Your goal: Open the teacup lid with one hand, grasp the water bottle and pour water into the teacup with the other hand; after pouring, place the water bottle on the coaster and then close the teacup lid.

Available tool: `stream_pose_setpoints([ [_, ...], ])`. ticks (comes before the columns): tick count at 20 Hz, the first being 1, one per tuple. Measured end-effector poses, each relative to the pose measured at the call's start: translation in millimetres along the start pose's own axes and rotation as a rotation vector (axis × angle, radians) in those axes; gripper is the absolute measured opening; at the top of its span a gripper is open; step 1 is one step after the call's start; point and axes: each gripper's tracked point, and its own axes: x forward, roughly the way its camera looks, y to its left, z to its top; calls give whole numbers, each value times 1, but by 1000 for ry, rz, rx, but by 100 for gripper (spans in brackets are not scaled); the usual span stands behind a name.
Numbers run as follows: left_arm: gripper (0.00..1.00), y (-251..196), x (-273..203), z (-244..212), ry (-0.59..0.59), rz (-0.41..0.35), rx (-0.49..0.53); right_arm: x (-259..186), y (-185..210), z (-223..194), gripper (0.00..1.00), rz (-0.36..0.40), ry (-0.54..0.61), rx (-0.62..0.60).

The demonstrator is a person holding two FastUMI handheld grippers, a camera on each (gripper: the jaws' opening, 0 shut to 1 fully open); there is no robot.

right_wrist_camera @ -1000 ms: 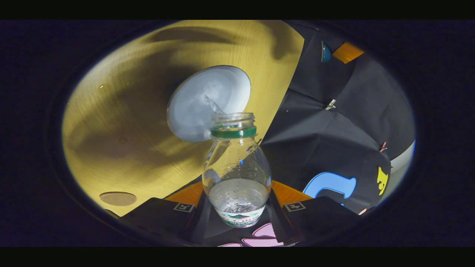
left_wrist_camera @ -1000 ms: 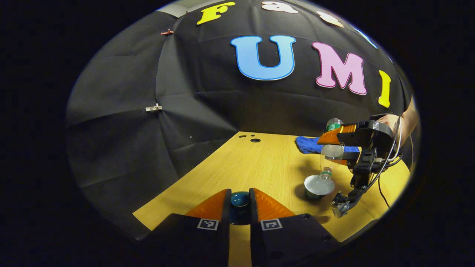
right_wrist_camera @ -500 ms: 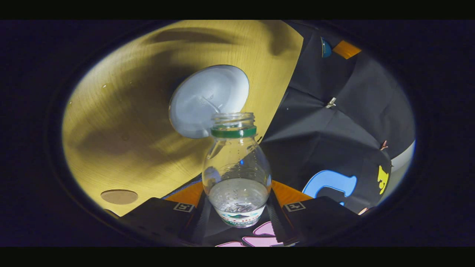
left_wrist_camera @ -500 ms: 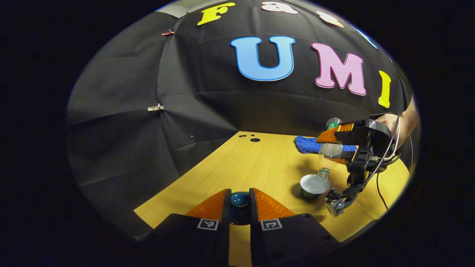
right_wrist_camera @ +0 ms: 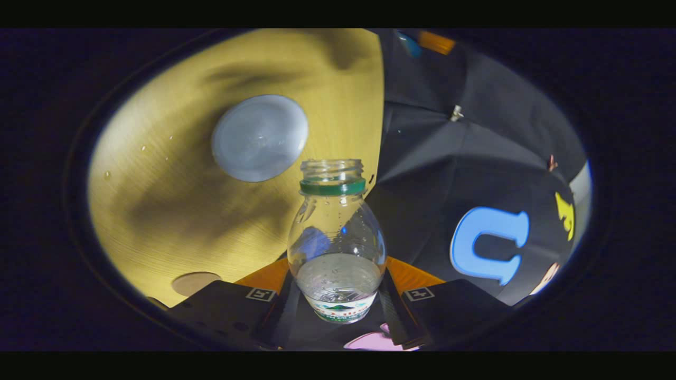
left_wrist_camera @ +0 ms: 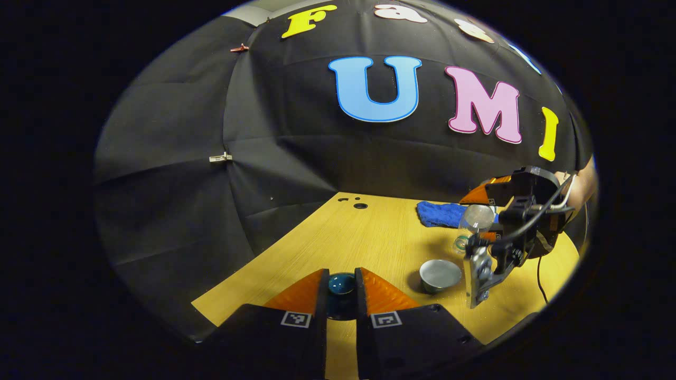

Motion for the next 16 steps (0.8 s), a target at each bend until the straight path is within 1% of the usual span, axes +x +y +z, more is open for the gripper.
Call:
stream_pose_setpoints([
  [3,27,-6,-2,13,-3,-10,-13,-13,-5,-19,73,59,64,328],
  [8,27,-20,-2,42,-26,-35,-21,-17,-14,-66,73,82,163,815],
  [9,27,-24,-3,46,-31,-43,-18,-16,-11,-77,73,81,183,913],
  [10,24,-29,-2,51,-36,-50,-14,-15,-8,-85,73,81,194,1022],
  [11,24,-34,-1,54,-40,-59,-10,-12,-4,-93,73,77,198,1138],
  [12,27,-39,0,57,-43,-67,-9,-8,0,-102,73,68,199,1258],
  [13,27,-44,0,57,-43,-75,-12,-5,5,-109,73,59,196,1370],
  [14,27,-50,2,57,-39,-83,-21,-3,13,-116,73,38,194,1458],
  [16,27,-62,7,52,-24,-103,-45,1,23,-125,73,-14,182,1588],
])
